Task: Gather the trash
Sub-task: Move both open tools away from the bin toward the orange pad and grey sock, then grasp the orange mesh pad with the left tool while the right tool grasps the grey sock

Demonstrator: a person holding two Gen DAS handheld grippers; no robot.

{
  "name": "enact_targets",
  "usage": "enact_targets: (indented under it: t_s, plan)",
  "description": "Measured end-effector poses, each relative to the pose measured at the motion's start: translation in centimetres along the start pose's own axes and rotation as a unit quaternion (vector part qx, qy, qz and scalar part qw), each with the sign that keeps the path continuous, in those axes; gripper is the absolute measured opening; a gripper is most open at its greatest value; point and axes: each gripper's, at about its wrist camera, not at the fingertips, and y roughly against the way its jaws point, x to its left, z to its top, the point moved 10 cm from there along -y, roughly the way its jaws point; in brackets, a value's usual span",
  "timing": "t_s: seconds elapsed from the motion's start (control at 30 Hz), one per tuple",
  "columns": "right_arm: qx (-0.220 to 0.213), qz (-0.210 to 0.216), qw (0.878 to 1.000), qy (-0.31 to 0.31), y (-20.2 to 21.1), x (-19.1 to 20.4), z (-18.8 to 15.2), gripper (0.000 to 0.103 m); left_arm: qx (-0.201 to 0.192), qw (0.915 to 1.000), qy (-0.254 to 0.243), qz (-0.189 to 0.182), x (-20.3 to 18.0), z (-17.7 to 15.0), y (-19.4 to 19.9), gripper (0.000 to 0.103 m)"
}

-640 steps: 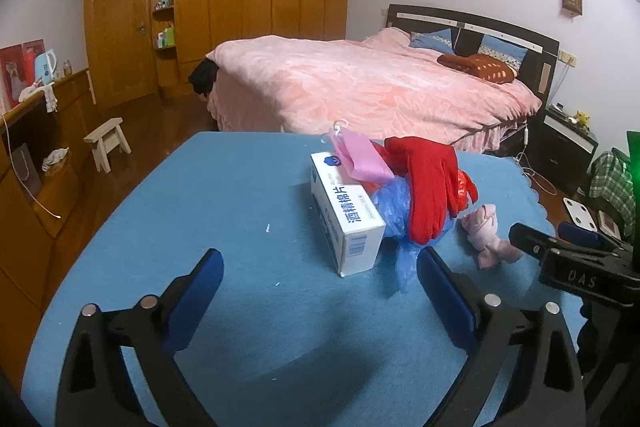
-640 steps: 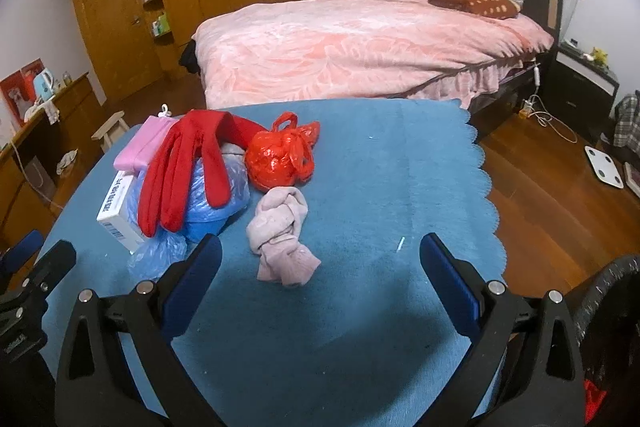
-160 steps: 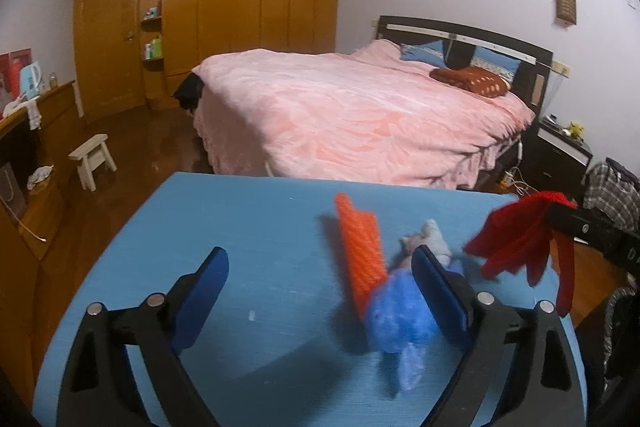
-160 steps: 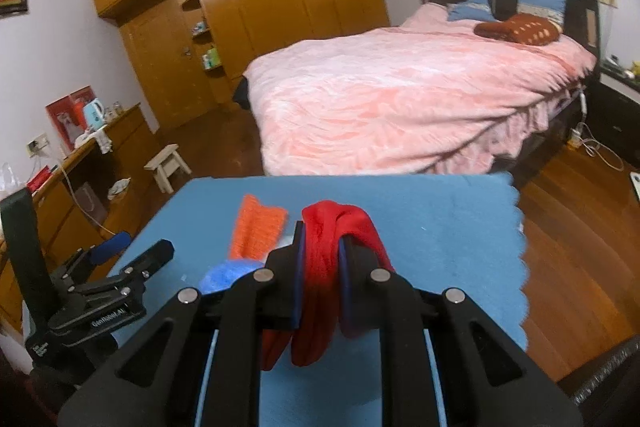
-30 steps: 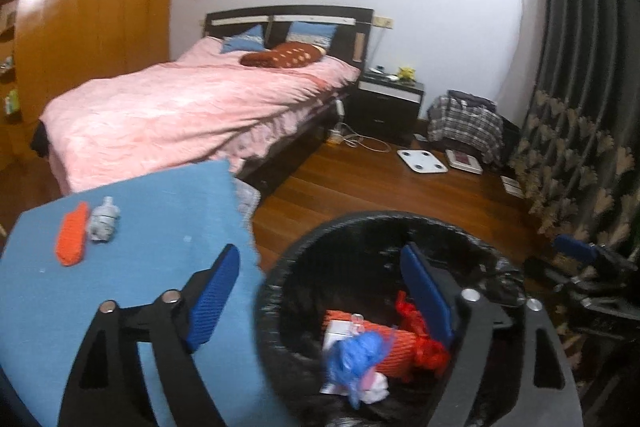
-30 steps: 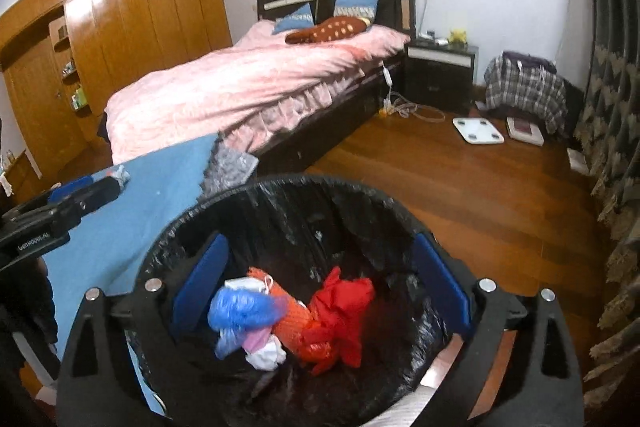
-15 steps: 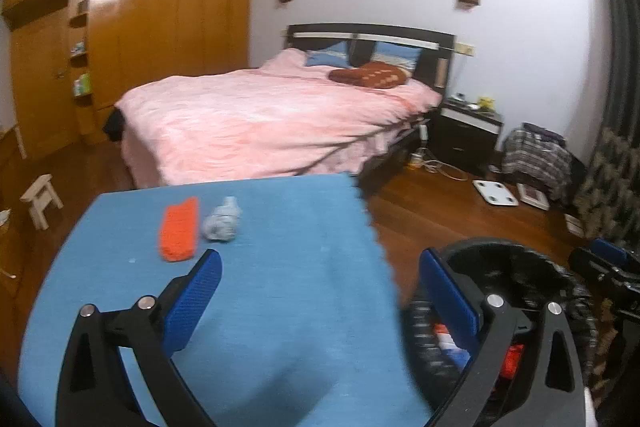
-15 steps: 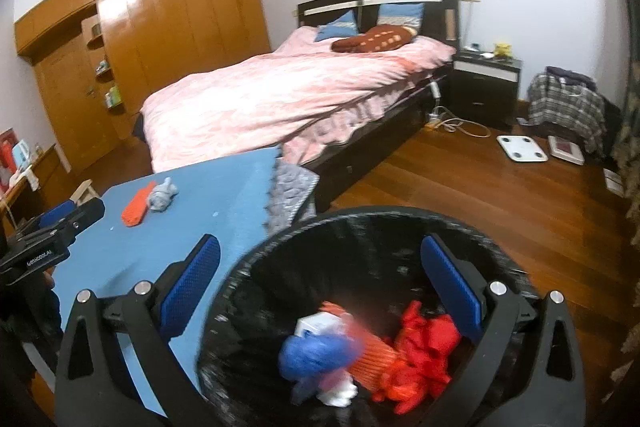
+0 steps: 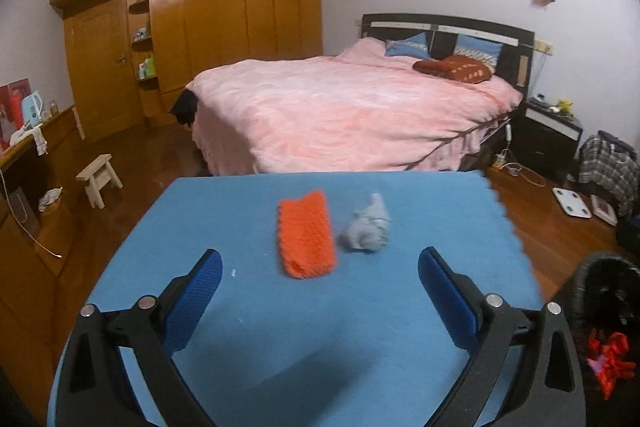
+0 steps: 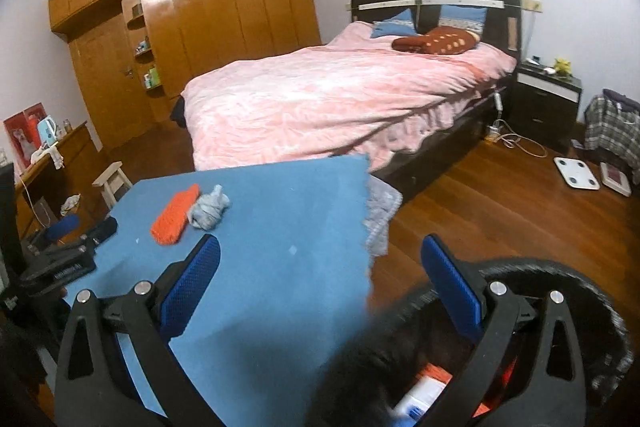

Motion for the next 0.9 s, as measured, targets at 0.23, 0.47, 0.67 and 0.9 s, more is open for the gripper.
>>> enact_targets:
  t_s: [0.23,0.47,0.67,0.9]
  plan:
    - [0.017,0.010,1.000,0.012,-5.8,3.1,0.6,0.098,0.033,0.9994,-0.002,0.004,0.9,-0.7,-5.4,0.090]
    - [0.032,0.010,0.999,0.016,-9.5,4.4,0.3,0.098,0.066,0.9978,0.010,0.002,1.9,-1.7,-9.3,0.086]
    - [0.044,0.005,0.999,0.017,-11.7,4.5,-0.3,0.098,0.088,0.9960,0.008,-0.004,1.8,-2.4,-11.6,0.083]
    - [0.050,0.003,0.998,0.027,-12.9,4.5,-0.4,0.098,0.123,0.9922,-0.002,-0.016,1.0,-3.8,-13.8,0.072]
